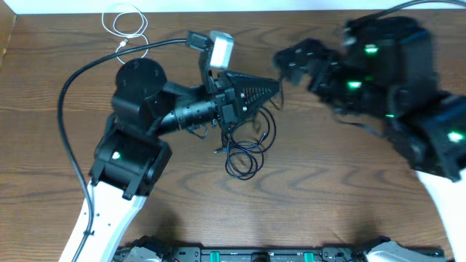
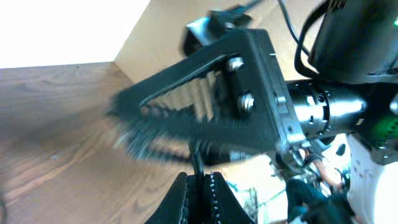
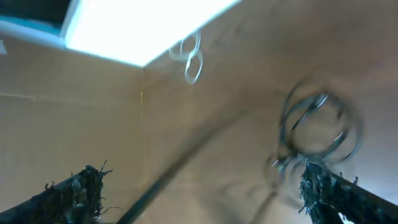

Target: Untangle cables

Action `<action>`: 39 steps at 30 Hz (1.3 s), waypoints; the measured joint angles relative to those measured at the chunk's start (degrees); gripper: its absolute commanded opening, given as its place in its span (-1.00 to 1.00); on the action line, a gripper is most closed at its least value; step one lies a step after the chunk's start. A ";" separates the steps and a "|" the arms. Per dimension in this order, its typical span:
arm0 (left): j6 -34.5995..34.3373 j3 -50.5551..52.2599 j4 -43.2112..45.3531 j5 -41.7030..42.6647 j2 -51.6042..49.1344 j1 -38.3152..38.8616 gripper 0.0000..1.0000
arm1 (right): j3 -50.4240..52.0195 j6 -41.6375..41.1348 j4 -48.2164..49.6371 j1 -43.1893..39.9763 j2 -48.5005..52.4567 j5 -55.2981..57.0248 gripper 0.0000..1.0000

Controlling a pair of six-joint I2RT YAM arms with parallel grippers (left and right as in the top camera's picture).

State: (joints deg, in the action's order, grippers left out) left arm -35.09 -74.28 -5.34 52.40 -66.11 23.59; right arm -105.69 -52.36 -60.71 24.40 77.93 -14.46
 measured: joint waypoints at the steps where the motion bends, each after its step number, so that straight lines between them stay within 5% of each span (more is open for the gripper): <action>1: -0.96 0.00 0.02 -1.60 0.74 -0.35 -0.85 | 0.00 2.01 -0.46 -1.81 -1.16 0.04 0.98; 11: -4.57 -1.92 0.46 -15.08 4.09 -4.90 -0.85 | -0.17 19.50 -12.57 -21.64 -13.73 0.94 0.98; 21: -4.28 -16.52 -2.38 -24.11 3.54 -14.16 -0.85 | -0.26 27.65 -21.27 -24.98 -11.45 0.83 0.99; 31: 0.96 -33.40 -24.83 -30.53 -6.29 -30.80 -0.85 | -0.26 29.53 -23.21 -25.03 -6.99 0.76 0.98; 39: 12.04 -48.83 -43.63 -36.35 -23.28 -33.31 -0.85 | -0.26 30.10 -24.76 -25.03 -4.44 0.76 0.98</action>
State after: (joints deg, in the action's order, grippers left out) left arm -23.05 -123.11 -48.97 16.05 -89.38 -9.72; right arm -105.95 -22.26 -85.47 -0.62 73.49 -13.69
